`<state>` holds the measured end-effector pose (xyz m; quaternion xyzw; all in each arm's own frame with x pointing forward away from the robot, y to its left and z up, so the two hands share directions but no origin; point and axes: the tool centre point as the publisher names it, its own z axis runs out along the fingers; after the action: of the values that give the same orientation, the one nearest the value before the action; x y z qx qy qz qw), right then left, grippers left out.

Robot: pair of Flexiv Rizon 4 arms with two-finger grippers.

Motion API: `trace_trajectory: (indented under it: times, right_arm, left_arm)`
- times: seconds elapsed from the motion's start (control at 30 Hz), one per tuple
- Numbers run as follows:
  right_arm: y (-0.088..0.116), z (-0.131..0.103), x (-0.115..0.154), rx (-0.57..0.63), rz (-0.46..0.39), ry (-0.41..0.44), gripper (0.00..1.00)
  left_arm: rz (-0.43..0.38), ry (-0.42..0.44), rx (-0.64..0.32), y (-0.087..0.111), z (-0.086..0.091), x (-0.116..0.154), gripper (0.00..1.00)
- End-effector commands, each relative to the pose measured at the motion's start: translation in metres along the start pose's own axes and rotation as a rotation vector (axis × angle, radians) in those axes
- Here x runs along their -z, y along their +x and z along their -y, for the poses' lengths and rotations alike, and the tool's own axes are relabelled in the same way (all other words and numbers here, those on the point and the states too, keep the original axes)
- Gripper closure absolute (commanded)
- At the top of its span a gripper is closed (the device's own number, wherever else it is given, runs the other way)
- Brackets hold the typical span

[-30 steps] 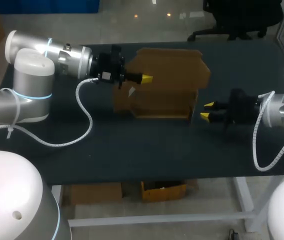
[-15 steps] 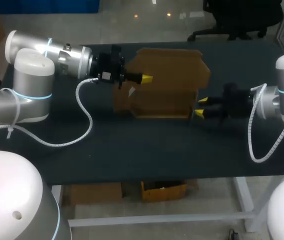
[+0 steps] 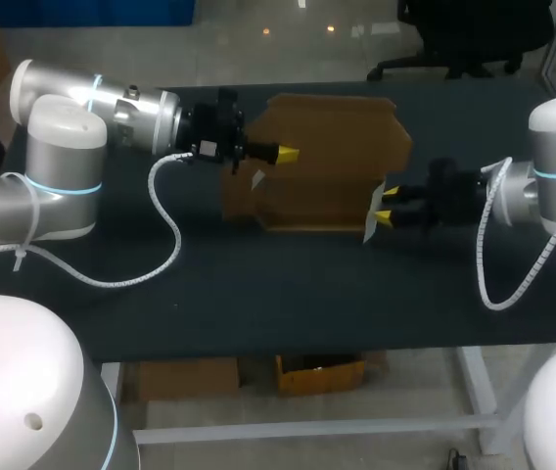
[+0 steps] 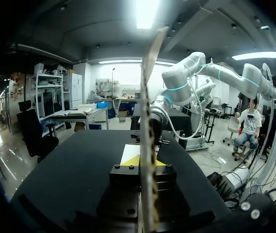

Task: Assemble the packaging by folding the flat box into shape, placing the metal phone stand inside, and closing the box properly

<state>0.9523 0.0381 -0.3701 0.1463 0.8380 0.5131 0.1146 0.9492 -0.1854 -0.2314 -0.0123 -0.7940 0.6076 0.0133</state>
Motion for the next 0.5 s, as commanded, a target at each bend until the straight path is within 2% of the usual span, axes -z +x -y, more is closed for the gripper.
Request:
trace_trajectory:
  times: [0.03, 0.5]
  right_arm:
    - [0.0004, 0.0003, -0.0054, -0.004, 0.011, 0.000, 0.55]
    - [0.0035, -0.0039, -0.0133, -0.035, 0.054, -0.012, 0.55]
  left_arm:
    - [0.000, 0.000, 0.000, 0.0004, -0.0020, -0.0009, 1.00]
    - [0.000, 0.000, 0.000, 0.0004, -0.0020, -0.0009, 1.00]
